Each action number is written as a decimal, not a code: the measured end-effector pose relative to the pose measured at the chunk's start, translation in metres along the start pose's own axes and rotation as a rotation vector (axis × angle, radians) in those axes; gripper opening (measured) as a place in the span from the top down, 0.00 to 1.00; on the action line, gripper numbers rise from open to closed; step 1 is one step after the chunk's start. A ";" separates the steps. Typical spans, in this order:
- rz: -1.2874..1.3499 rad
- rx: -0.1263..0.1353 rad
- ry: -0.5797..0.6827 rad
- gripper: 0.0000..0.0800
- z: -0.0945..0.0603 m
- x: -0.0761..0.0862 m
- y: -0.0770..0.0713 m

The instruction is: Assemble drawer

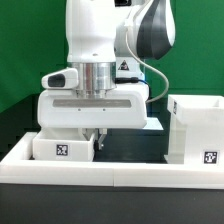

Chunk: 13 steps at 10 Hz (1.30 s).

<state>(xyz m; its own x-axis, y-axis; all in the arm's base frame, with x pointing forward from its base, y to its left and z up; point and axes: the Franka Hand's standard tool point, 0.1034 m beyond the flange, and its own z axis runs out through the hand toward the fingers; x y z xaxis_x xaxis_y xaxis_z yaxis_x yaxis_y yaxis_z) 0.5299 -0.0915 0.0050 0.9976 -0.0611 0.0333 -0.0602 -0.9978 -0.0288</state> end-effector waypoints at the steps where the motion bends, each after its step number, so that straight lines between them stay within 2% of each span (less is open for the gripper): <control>1: 0.000 0.000 0.000 0.95 0.000 0.000 0.000; 3: -0.059 -0.003 -0.002 0.95 -0.008 -0.002 -0.008; 5: -0.144 0.017 -0.049 0.95 -0.019 -0.009 -0.019; 9: -0.251 0.019 -0.049 0.95 -0.020 -0.012 -0.018; 11: -0.510 0.019 -0.049 0.95 -0.022 -0.012 -0.016; 12: -0.609 0.007 -0.038 0.95 -0.022 -0.013 -0.019; 13: -0.729 0.007 -0.053 0.95 -0.019 -0.017 -0.025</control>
Offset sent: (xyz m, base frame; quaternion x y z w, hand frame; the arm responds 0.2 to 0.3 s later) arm -0.0207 0.0232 0.0312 -0.0113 -0.0678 -0.1540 0.9857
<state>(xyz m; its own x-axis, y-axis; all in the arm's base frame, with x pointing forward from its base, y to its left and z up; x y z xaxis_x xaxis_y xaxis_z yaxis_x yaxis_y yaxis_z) 0.5134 -0.0656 0.0243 0.7845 0.6202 -0.0018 0.6199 -0.7843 -0.0241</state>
